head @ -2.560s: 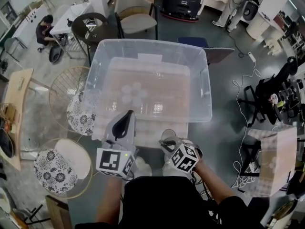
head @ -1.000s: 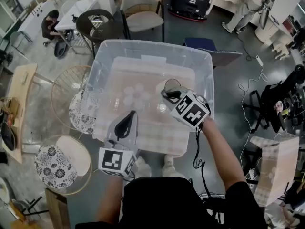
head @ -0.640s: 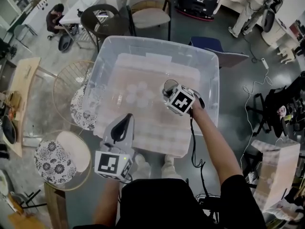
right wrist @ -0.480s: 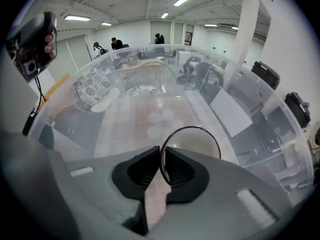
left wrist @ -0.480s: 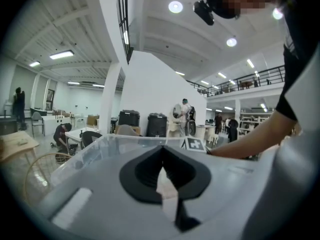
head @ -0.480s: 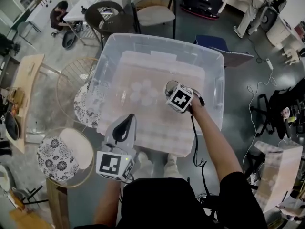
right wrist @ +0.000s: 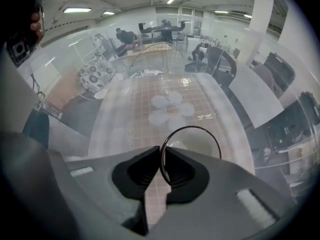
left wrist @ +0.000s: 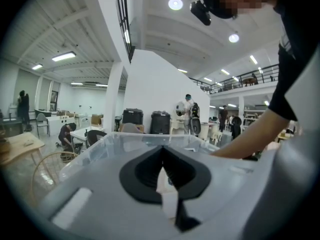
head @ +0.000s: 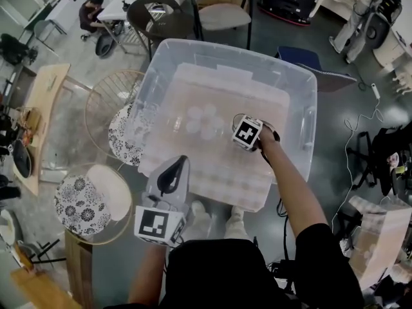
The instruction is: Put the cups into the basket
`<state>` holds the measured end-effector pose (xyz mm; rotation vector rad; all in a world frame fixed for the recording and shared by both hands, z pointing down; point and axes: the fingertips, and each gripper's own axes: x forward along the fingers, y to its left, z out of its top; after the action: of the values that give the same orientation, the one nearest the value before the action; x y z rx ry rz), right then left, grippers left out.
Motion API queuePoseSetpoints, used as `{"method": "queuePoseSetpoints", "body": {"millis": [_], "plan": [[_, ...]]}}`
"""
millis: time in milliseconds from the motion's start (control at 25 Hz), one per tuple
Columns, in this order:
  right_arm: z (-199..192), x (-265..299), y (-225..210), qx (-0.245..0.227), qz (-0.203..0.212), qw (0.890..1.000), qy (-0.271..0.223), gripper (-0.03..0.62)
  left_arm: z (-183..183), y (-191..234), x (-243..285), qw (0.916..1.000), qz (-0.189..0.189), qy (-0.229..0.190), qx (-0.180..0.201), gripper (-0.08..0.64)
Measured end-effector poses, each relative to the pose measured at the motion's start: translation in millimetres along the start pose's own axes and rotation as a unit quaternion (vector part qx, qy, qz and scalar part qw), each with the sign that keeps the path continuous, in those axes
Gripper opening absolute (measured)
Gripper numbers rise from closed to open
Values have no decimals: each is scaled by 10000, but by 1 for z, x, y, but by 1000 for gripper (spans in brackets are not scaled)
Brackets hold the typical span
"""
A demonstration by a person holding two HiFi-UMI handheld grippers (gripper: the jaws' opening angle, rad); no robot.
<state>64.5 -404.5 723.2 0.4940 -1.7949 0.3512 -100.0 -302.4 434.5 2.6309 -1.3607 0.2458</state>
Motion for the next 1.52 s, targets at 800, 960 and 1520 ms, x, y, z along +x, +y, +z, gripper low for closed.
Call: {"method": "queuePoseSetpoints", "body": {"millis": [800,960,1520], "plan": [[-15,50,21,-473,223,9984,233,43,-14,7,-6,9996,215,157,8,6],[-16,53,25,-532,206,9980,259,64,-15,6,-8,9997,179,156,26,6],[3,2,22,-350,101,9987,-350,172,-5,2,-10,9998,186,40,-66,6]]}}
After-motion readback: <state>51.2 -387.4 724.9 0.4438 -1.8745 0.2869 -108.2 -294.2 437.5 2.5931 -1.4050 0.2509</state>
